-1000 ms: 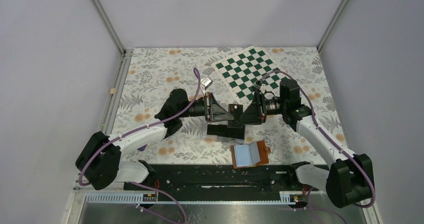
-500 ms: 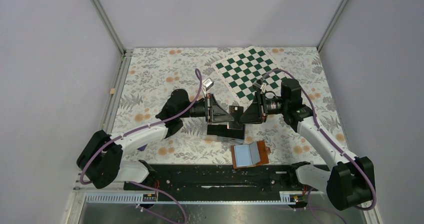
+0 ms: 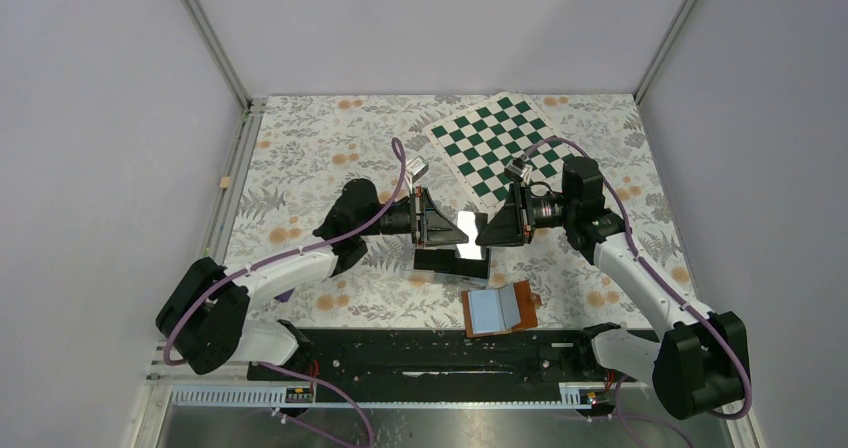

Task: Put the credit cards into the card holder
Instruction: Move the storage box to the center of the board.

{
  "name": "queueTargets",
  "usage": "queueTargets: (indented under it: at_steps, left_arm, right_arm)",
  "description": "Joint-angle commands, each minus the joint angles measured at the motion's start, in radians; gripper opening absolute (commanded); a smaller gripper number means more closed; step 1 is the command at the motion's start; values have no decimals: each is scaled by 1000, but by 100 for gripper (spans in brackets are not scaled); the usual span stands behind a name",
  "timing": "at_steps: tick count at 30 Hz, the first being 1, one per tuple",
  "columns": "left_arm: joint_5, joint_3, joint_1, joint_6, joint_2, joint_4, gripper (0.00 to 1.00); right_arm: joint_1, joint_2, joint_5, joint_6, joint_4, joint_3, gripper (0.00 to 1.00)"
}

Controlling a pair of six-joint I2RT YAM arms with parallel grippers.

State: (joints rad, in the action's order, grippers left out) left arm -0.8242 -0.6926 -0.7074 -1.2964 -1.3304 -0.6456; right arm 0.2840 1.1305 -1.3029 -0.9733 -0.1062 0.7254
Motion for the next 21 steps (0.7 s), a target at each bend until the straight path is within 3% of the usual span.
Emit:
queueTargets:
  at_steps: [1,5,8,9,12,14,16,21]
  left_arm:
    - [-21,5,3,-9,-10,-72,0]
    - [-27,8,2,-8,-10,-74,0]
    - [-30,12,2,-7,-11,-74,0]
    - [-28,15,3,-5,-8,-71,0]
    - [-10,22,3,36,8,-4,22]
    - [23,20,7,98,31,120,38]
    - [73,18,18,175,59,261,46]
    - [286,-39,84,446,116,807,49]
  right_arm:
    - [3,3,-28,-33,-73,-1,27]
    - [20,20,-34,-48,-107,0,18]
    - [35,33,-35,-86,-168,-9,0]
    - [38,36,-35,-104,-192,-15,0]
    - [40,38,-29,-108,-211,-22,0]
    - [38,35,-13,-73,-170,-21,0]
    - [38,23,17,9,-73,-6,0]
    - [38,12,179,360,435,101,0]
